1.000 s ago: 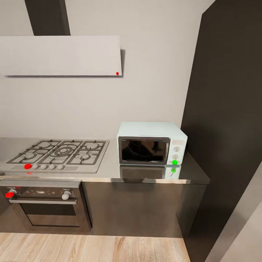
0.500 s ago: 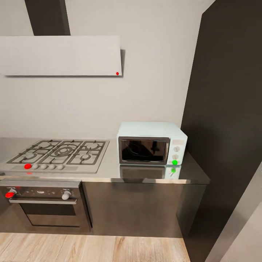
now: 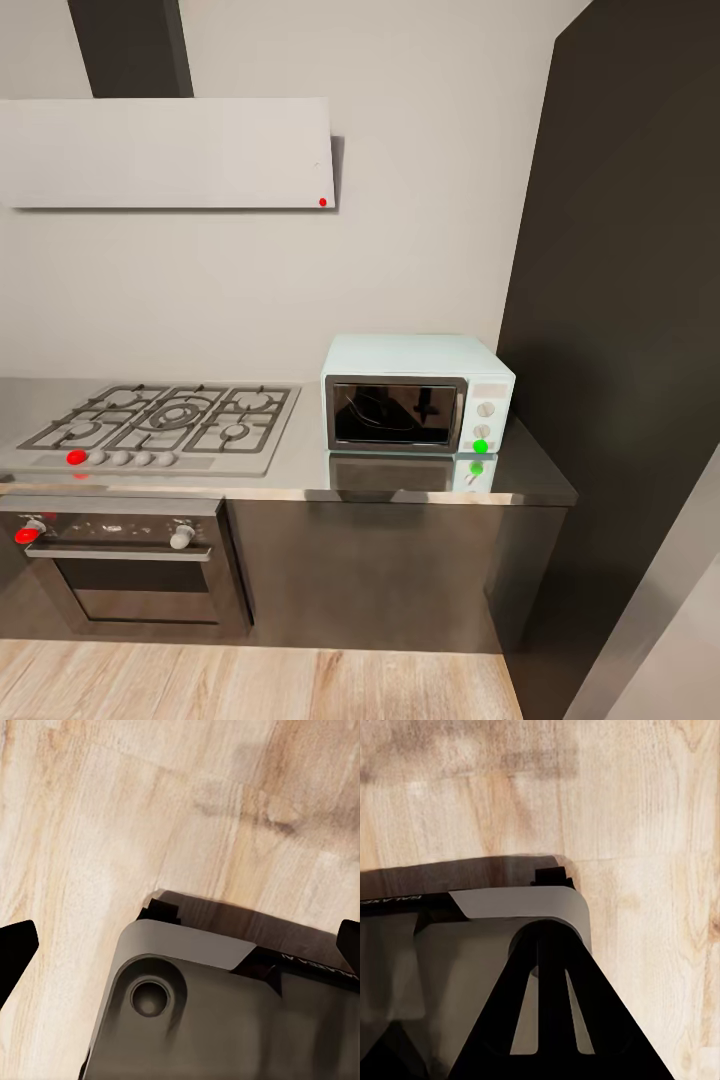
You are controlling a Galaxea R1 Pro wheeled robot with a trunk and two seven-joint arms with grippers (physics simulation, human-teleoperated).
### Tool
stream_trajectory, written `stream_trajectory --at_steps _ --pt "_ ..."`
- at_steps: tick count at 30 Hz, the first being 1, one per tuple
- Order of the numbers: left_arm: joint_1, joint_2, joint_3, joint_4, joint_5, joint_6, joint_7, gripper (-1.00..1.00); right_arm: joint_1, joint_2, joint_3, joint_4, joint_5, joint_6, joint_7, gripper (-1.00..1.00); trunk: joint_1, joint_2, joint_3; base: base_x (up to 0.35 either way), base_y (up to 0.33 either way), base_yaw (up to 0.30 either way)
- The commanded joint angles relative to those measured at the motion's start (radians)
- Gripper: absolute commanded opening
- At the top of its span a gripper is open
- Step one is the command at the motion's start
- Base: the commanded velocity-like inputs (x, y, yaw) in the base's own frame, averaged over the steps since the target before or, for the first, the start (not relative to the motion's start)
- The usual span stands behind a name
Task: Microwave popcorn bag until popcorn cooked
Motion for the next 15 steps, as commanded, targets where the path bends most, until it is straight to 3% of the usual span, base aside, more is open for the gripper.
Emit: stream_trajectory --at_steps 1,15 --pt "-0.001 0.000 -0.009 0.000 0.008 -0.003 0.004 1.00 -0.001 -0.001 -0.008 0.003 0.005 -0.002 0.003 -1.00 0.000 -0.001 -0.001 0.000 0.000 0.000" --pt "-0.001 0.000 -0.009 0.001 0.008 -0.003 0.004 1.00 -0.001 0.000 -0.008 0.003 -0.002 -0.002 0.003 -1.00 0.000 -0.001 -0.001 0.000 0.000 0.000"
